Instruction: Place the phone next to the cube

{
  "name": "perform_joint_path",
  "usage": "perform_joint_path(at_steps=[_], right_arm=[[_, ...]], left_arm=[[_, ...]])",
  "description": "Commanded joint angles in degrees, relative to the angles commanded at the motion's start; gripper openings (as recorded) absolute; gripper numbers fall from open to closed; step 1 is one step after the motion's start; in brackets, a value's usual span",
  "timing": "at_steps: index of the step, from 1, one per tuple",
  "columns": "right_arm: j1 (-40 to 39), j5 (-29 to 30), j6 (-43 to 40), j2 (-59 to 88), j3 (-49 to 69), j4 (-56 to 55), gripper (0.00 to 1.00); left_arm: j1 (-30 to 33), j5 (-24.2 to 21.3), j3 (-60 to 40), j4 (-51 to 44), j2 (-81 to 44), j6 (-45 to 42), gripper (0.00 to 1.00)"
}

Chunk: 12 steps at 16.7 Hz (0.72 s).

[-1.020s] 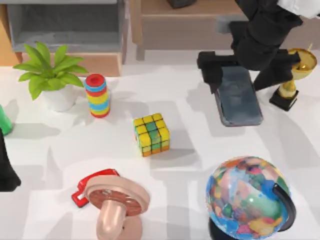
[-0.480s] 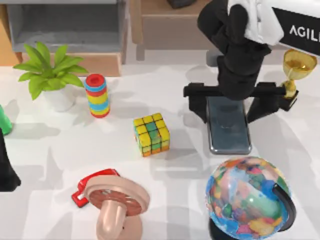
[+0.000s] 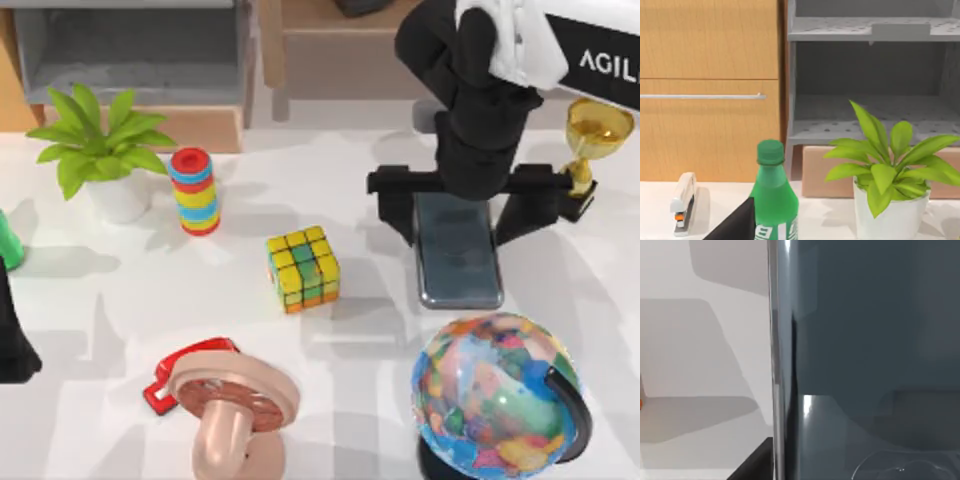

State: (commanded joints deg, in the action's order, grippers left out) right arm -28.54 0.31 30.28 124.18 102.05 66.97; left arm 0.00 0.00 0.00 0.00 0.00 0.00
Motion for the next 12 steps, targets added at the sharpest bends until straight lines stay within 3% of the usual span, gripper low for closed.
perform_joint_path(at_steps=[12], right_arm=[[0.02, 1.19, 1.53, -5.17, 2.33, 3.11, 0.0]], left_arm=[[0.0, 0.0, 0.0, 0.0, 0.0, 0.0, 1.0]])
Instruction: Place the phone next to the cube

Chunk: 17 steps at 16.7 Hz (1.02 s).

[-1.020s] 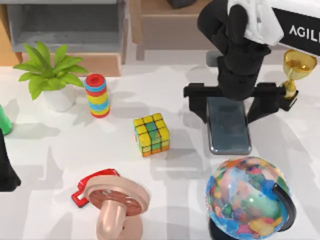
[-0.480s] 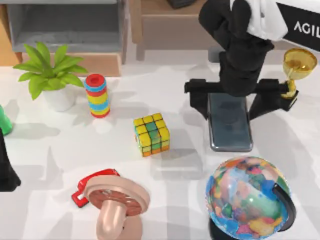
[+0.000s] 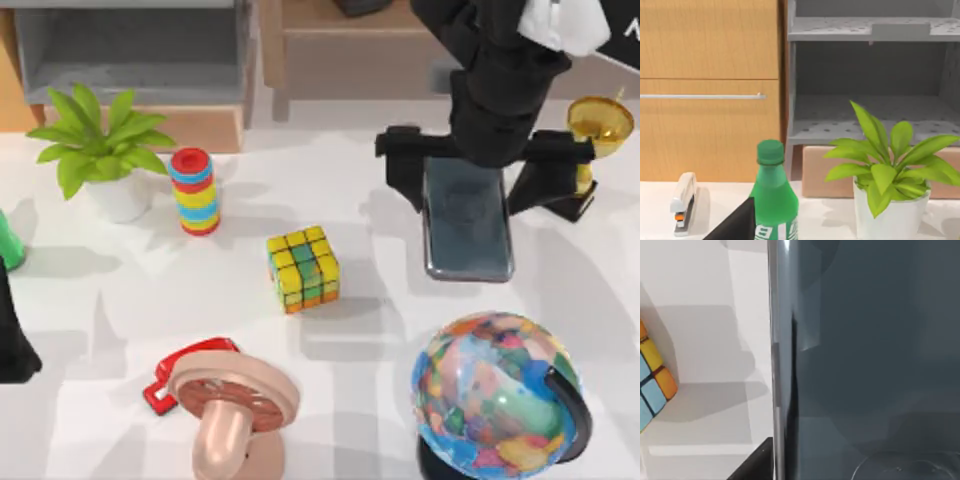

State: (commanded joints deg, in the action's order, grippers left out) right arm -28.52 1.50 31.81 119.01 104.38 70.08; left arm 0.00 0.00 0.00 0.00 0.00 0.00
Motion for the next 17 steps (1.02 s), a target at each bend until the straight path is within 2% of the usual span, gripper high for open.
perform_joint_path(at_steps=[17], right_arm=[[-0.64, -0.05, 0.12, -4.45, -0.14, -4.78, 0.0]], left_arm=[[0.0, 0.0, 0.0, 0.0, 0.0, 0.0, 1.0]])
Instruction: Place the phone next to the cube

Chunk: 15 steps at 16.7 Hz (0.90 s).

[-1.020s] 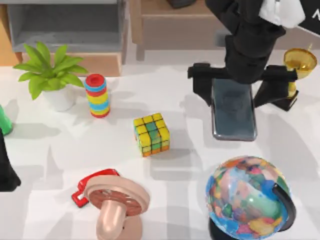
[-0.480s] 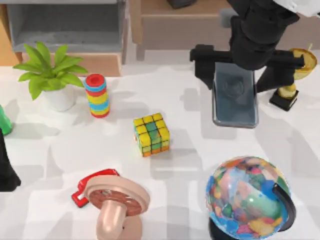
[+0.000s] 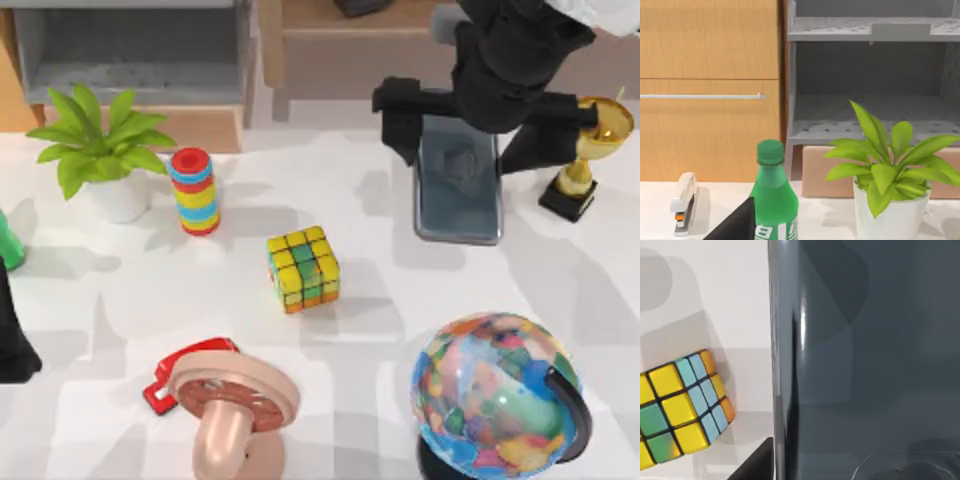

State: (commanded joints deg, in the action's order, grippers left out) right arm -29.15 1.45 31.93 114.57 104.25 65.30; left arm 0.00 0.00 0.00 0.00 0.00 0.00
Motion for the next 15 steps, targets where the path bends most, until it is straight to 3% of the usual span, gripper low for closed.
perform_joint_path(at_steps=[15], right_arm=[[0.11, -1.03, -1.6, 11.33, -8.39, -8.95, 0.0]], left_arm=[[0.0, 0.0, 0.0, 0.0, 0.0, 0.0, 1.0]])
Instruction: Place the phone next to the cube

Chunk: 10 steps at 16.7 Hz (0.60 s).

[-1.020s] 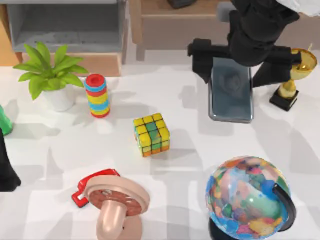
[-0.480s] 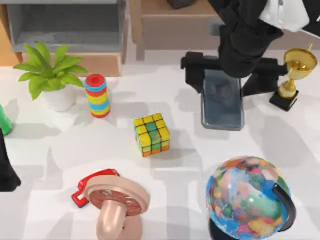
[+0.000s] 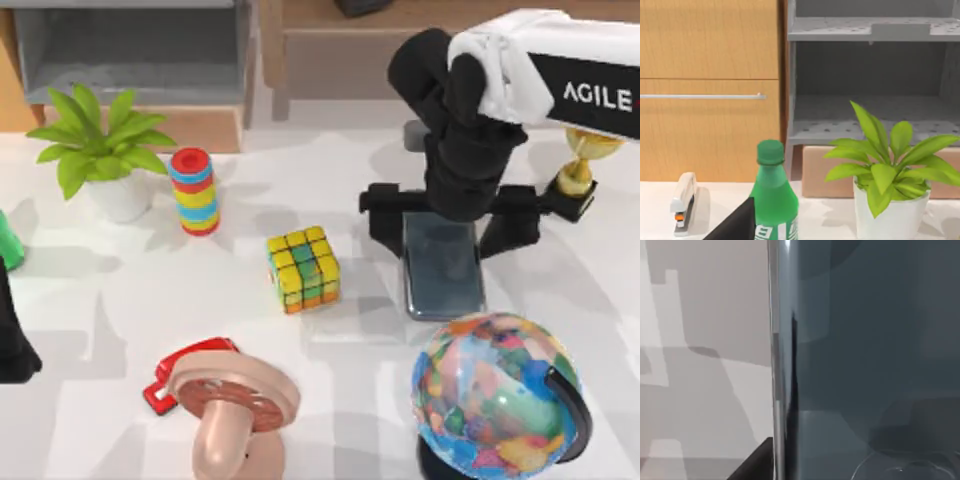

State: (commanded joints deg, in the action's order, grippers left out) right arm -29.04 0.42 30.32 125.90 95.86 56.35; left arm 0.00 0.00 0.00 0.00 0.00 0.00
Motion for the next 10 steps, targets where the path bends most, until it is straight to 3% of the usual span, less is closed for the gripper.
perform_joint_path(at_steps=[8, 10], right_arm=[[0.02, -0.03, -0.07, 1.97, -1.67, -0.37, 0.0], [0.02, -0.03, -0.07, 1.97, -1.67, -0.37, 0.15]], left_arm=[[0.0, 0.0, 0.0, 0.0, 0.0, 0.0, 1.0], [0.0, 0.0, 0.0, 0.0, 0.0, 0.0, 1.0]])
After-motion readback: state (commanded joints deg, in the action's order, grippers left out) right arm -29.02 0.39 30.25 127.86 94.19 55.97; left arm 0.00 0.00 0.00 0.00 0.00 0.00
